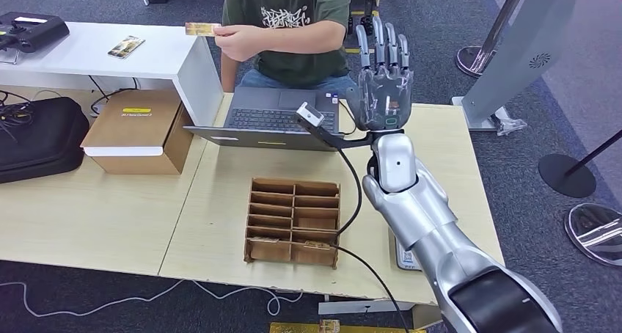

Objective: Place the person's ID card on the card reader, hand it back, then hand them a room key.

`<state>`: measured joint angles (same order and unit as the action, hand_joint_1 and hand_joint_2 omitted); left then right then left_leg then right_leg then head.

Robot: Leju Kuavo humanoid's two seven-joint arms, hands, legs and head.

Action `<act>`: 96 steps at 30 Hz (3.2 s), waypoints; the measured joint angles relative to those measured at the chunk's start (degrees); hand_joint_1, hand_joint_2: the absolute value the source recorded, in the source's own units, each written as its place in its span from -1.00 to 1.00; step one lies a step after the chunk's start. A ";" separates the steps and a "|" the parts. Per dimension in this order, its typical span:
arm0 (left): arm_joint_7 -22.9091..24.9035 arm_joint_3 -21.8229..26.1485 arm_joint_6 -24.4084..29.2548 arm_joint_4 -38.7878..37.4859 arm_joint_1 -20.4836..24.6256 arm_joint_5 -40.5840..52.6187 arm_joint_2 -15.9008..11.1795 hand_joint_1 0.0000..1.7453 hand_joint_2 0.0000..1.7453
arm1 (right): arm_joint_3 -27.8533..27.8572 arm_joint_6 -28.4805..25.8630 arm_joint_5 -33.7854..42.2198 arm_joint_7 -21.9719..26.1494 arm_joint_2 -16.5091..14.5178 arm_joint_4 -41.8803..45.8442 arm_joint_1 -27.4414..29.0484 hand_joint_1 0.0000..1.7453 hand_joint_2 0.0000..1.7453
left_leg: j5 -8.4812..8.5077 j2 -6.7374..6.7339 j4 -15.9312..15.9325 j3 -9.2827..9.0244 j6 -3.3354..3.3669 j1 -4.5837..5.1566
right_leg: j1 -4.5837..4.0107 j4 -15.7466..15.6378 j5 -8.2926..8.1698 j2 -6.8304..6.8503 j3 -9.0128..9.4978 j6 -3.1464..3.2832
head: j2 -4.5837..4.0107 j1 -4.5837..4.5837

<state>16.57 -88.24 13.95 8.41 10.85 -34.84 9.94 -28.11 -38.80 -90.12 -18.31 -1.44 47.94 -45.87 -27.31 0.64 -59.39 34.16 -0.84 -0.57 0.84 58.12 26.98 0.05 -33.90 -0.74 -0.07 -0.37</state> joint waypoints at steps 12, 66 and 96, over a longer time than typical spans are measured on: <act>-0.29 0.01 1.01 0.00 -0.25 -2.48 -0.08 -1.00 -1.00 | 4.17 -0.02 0.00 1.47 0.27 5.71 7.01 -1.00 1.00 | -0.01 0.00 0.00 0.00 0.00 0.00 | 0.00 -0.02 0.01 0.00 -0.02 0.00 | 0.00 0.01; -3.15 3.34 0.63 0.00 -2.09 -12.23 -1.09 -1.00 -1.00 | -5.04 34.51 -0.02 -21.73 29.80 58.81 45.56 -1.00 1.00 | -0.19 0.00 0.02 0.09 0.05 0.02 | 0.01 -0.07 0.10 0.01 -0.06 -0.01 | 0.00 0.00; -2.58 3.45 -0.81 0.00 -2.05 -17.05 -1.79 -1.00 -1.00 | -23.88 34.41 -0.02 -21.69 18.63 47.08 48.71 -1.00 1.00 | -0.27 -0.03 0.06 0.05 -0.01 0.00 | 0.00 -0.07 0.27 -0.01 -0.06 0.03 | 0.00 0.02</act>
<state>13.99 -84.78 13.14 8.41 8.80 -51.89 8.15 -51.99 -4.38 -90.14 -40.00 17.19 95.02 2.84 -27.58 0.61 -59.33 34.21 -0.85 -0.57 0.84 58.05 27.25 0.05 -33.96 -0.71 -0.07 -0.36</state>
